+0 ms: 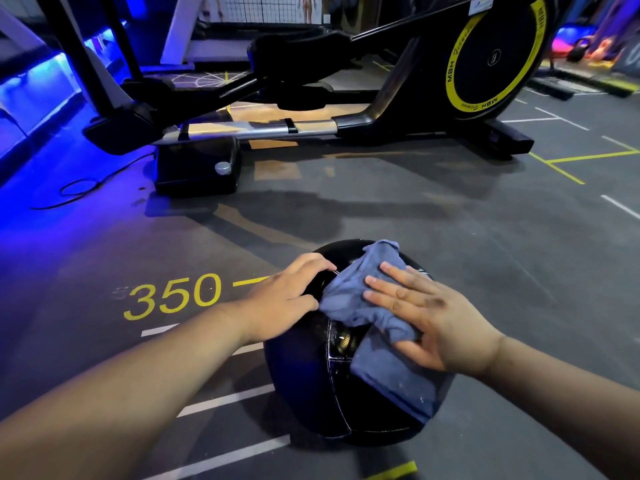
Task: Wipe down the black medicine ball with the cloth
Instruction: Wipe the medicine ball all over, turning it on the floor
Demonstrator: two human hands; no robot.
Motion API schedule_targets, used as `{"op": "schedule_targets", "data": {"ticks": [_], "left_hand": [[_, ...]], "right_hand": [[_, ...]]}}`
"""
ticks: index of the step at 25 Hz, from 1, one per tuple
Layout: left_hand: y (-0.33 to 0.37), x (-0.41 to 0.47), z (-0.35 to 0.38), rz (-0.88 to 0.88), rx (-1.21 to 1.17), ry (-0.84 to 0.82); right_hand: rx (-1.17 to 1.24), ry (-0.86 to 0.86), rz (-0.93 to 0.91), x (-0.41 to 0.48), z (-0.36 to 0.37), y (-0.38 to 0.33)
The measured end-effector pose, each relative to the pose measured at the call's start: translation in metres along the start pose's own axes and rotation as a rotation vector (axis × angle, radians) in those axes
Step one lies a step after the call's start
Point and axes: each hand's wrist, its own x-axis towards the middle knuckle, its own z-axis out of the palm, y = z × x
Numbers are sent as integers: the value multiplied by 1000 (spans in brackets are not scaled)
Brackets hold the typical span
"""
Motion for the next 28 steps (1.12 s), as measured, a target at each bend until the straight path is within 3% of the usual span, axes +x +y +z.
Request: {"op": "schedule_targets", "data": {"ticks": [1,4,6,8,11,14,16,22,24,26,28], "left_hand": [[-1,-1,-2,-14,-5,-6],[-3,-7,-4,-29,-19,1],[-1,-10,1,-33,-37,17],[0,-11,4,-36,-40,34],[-5,-9,4,-58,-53,42],[-9,-7,9,-30,-91,57],[-10,-7,10,-29,-94,67],[-13,-11,0,5,-78,64],[-14,-10,-4,-7,-45,48],[-15,-9,-9,-42,-5,26],[-17,-9,-13,-50,1,17]], "right_hand": [[17,12,137,2,-2,8],[241,-59,851,17,-9,28],[410,-75,1000,19,-4,25],[440,26,894,17,-3,3],[119,19,426,10,6,-37],[-225,-153,-92,7,23,-67],[-342,-220,-249,5,32,-77],[-370,-237,-402,-4,31,-74],[-330,-200,-365,-4,22,-63],[-224,-152,-160,-5,13,-43],[-35,-73,213,-9,9,-20]]}}
